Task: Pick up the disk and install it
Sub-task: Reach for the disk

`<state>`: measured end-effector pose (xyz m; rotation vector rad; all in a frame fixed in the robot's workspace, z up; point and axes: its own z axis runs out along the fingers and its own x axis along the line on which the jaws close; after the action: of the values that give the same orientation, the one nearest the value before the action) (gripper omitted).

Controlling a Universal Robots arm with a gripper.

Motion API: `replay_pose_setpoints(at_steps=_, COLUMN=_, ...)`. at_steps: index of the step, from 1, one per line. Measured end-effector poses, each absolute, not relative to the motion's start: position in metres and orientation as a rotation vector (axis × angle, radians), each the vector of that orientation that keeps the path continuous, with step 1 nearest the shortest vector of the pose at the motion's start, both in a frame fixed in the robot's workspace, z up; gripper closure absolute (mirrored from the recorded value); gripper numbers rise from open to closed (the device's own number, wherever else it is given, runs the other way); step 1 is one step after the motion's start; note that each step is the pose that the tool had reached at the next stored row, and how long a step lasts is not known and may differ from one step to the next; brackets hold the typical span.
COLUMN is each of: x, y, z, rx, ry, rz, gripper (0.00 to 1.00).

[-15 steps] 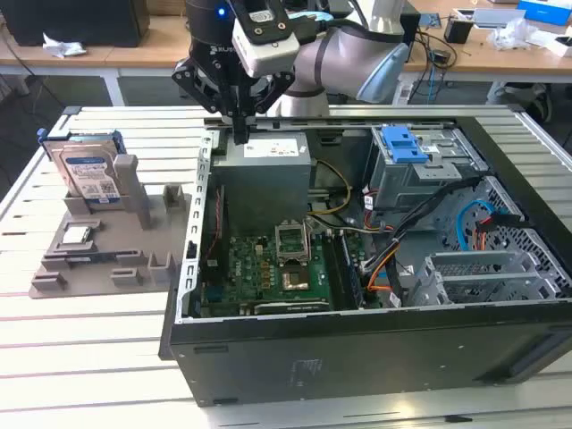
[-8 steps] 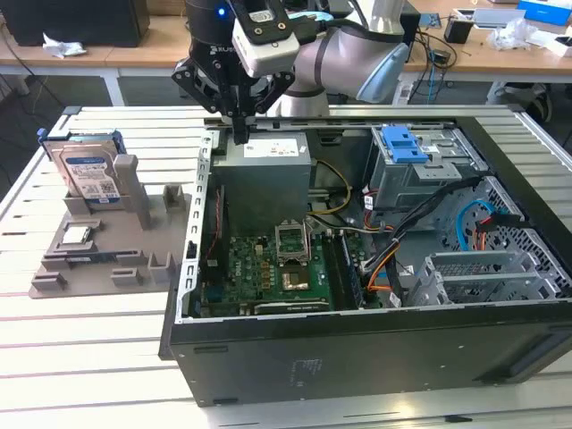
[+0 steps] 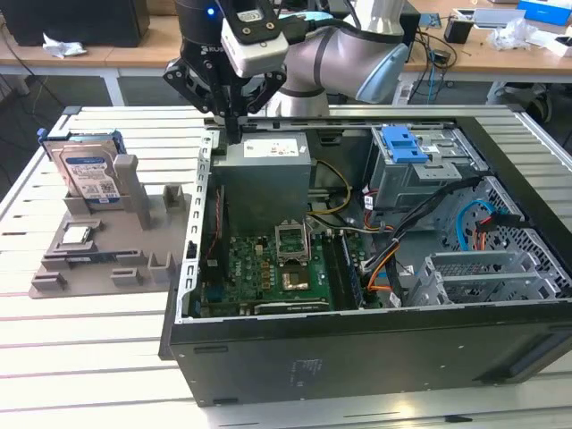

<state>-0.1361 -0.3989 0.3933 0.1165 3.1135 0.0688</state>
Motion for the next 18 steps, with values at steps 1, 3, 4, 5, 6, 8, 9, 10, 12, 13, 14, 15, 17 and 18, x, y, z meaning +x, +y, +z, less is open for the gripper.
replay_pose_setpoints(at_steps=1, x=-0.139, y=-0.399, z=0.393, rx=0.116, ry=3.113, rz=0.069, gripper=0.89)
replay_pose_setpoints(at_steps=3, x=-0.145, y=-0.399, z=0.393, rx=0.117, ry=3.113, rz=0.069, gripper=0.89)
replay_pose_setpoints(at_steps=4, x=-0.147, y=-0.399, z=0.393, rx=0.117, ry=3.113, rz=0.069, gripper=0.89)
replay_pose_setpoints(at_steps=5, x=-0.149, y=-0.399, z=0.393, rx=0.117, ry=3.113, rz=0.069, gripper=0.89)
replay_pose_setpoints(at_steps=6, x=-0.154, y=-0.399, z=0.393, rx=0.116, ry=3.113, rz=0.069, gripper=0.89)
replay_pose_setpoints(at_steps=8, x=-0.164, y=-0.399, z=0.393, rx=0.117, ry=3.113, rz=0.069, gripper=0.89)
replay_pose_setpoints(at_steps=9, x=-0.166, y=-0.399, z=0.393, rx=0.117, ry=3.113, rz=0.069, gripper=0.89)
replay_pose_setpoints(at_steps=10, x=-0.168, y=-0.399, z=0.393, rx=0.116, ry=3.113, rz=0.069, gripper=0.89)
replay_pose_setpoints(at_steps=12, x=-0.174, y=-0.399, z=0.393, rx=0.117, ry=3.113, rz=0.069, gripper=0.89)
replay_pose_setpoints(at_steps=13, x=-0.177, y=-0.399, z=0.393, rx=0.117, ry=3.113, rz=0.069, gripper=0.89)
replay_pose_setpoints(at_steps=14, x=-0.181, y=-0.399, z=0.393, rx=0.117, ry=3.113, rz=0.069, gripper=0.89)
replay_pose_setpoints(at_steps=15, x=-0.183, y=-0.399, z=0.393, rx=0.116, ry=3.113, rz=0.069, gripper=0.89)
replay_pose_setpoints(at_steps=17, x=-0.188, y=-0.399, z=0.393, rx=0.116, ry=3.113, rz=0.069, gripper=0.89)
replay_pose_setpoints(at_steps=18, x=-0.190, y=-0.399, z=0.393, rx=0.116, ry=3.113, rz=0.069, gripper=0.89)
